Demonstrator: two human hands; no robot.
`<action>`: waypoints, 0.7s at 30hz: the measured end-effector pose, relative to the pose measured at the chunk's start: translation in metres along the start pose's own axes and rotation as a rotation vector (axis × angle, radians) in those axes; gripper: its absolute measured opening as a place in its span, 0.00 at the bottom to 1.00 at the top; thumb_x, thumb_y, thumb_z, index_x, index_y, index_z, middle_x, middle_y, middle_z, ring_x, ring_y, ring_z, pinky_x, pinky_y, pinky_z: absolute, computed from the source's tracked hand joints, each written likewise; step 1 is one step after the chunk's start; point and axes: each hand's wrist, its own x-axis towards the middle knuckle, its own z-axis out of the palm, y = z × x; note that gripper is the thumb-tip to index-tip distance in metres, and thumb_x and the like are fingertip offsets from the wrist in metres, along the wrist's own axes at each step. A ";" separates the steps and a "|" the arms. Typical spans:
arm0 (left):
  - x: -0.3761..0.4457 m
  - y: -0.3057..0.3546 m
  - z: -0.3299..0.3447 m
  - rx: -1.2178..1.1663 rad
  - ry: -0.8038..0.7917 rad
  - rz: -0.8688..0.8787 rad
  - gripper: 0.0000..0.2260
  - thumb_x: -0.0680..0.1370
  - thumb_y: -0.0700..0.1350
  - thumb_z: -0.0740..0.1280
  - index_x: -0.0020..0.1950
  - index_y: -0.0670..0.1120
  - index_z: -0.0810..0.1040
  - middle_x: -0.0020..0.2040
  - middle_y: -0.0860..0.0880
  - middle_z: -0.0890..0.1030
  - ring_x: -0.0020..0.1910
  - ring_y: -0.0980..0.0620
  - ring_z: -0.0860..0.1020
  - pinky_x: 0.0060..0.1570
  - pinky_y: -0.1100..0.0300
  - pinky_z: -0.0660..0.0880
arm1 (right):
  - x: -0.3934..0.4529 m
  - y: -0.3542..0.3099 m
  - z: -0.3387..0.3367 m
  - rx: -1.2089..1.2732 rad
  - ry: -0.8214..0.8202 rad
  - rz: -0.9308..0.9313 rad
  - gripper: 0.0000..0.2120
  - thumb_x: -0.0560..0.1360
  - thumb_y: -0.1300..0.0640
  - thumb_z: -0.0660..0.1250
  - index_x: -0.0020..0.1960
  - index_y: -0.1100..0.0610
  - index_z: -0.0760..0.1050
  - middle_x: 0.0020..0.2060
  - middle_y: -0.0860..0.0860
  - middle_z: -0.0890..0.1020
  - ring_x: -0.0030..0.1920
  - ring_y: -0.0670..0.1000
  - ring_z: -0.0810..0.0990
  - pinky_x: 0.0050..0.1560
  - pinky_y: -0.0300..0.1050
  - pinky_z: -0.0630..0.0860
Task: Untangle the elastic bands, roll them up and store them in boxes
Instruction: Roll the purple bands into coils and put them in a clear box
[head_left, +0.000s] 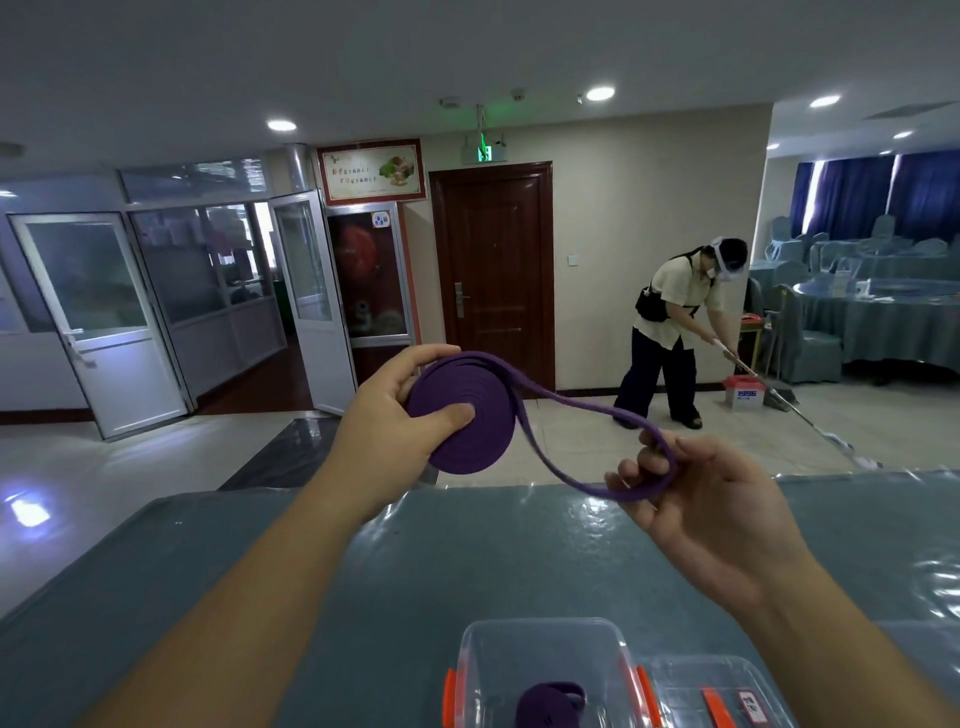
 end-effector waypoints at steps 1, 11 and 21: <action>0.000 0.001 0.000 -0.005 -0.010 0.003 0.24 0.74 0.38 0.78 0.65 0.58 0.80 0.56 0.57 0.85 0.55 0.55 0.85 0.46 0.56 0.85 | 0.001 0.001 -0.001 -0.038 0.025 0.003 0.10 0.73 0.58 0.64 0.50 0.63 0.77 0.34 0.54 0.73 0.40 0.55 0.77 0.60 0.54 0.76; -0.008 0.009 0.009 0.074 -0.219 0.064 0.24 0.74 0.37 0.78 0.64 0.59 0.80 0.56 0.56 0.85 0.55 0.54 0.85 0.49 0.55 0.85 | 0.002 -0.004 0.030 -0.901 0.206 -0.407 0.08 0.80 0.60 0.69 0.54 0.48 0.82 0.53 0.45 0.85 0.58 0.46 0.81 0.53 0.41 0.74; -0.019 0.018 0.018 0.055 -0.376 0.091 0.23 0.76 0.35 0.77 0.66 0.56 0.80 0.59 0.55 0.85 0.57 0.52 0.85 0.55 0.53 0.84 | -0.001 -0.010 0.061 -1.118 -0.225 -0.507 0.10 0.75 0.61 0.75 0.54 0.52 0.85 0.47 0.48 0.89 0.50 0.48 0.88 0.53 0.45 0.85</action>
